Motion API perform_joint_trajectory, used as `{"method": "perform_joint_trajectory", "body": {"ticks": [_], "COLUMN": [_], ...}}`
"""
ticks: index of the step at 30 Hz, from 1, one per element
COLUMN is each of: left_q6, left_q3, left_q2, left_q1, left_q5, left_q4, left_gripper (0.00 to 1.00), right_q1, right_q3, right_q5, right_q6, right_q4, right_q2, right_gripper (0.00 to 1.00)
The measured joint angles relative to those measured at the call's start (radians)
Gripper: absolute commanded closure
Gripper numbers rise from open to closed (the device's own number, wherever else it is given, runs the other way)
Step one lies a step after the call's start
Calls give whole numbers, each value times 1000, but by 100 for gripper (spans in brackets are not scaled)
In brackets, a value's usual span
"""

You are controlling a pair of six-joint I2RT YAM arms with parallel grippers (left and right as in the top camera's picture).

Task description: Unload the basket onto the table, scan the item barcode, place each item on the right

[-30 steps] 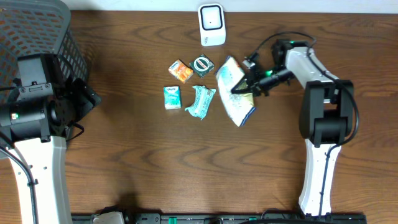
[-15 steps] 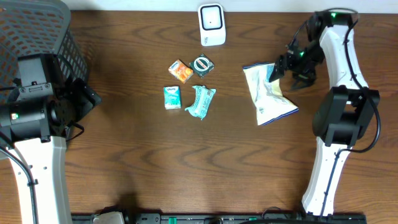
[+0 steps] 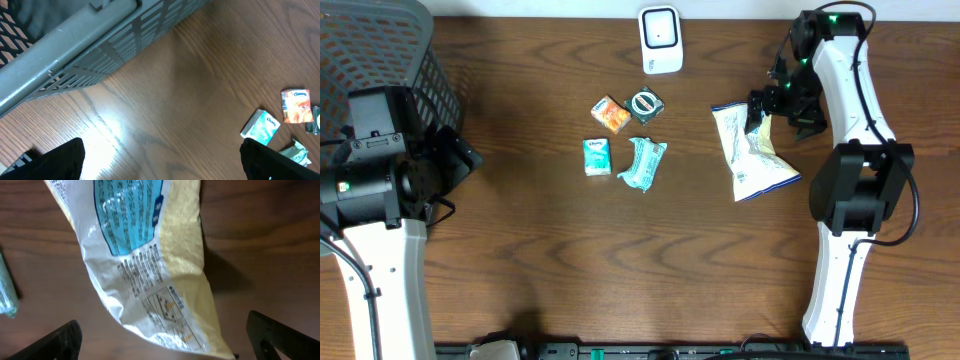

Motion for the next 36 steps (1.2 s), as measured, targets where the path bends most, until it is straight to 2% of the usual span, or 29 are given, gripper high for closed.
{"method": "perform_joint_trajectory", "body": {"ticks": [9,10,15,18,19,25,27,29,30,34,35,36], "left_q6": [0,0,0,0,0,0,0,0,0,0,0,0], "left_q3": [0,0,0,0,0,0,0,0,0,0,0,0], "left_q2": [0,0,0,0,0,0,0,0,0,0,0,0], "left_q1": [0,0,0,0,0,0,0,0,0,0,0,0], "left_q5": [0,0,0,0,0,0,0,0,0,0,0,0], "left_q4": [0,0,0,0,0,0,0,0,0,0,0,0], "left_gripper": [2,2,2,2,2,3,2,2,2,2,3,2], "right_q1": [11,16,38,46,50,78,83,84,84,84,84,84], "right_q3": [-211,-241,-319,-324,-326,-324,-308,-275,-252,-126,-105,-64], "right_q5": [-21,-25,-77,-130,-149,-236,-243,-245,-245,-217,-209,-190], "right_q6": [0,0,-5,-22,-27,-34,-35,-34,-34,-41,-39,-30], "right_q4": [161,177,224,225,227,227,193,145,118,-6,-22,-56], "right_q2": [0,0,-2,-2,-2,-2,-1,-1,-1,-1,-1,-1], "right_gripper": [1,3,27,51,56,50,42,25,22,23,27,41]}}
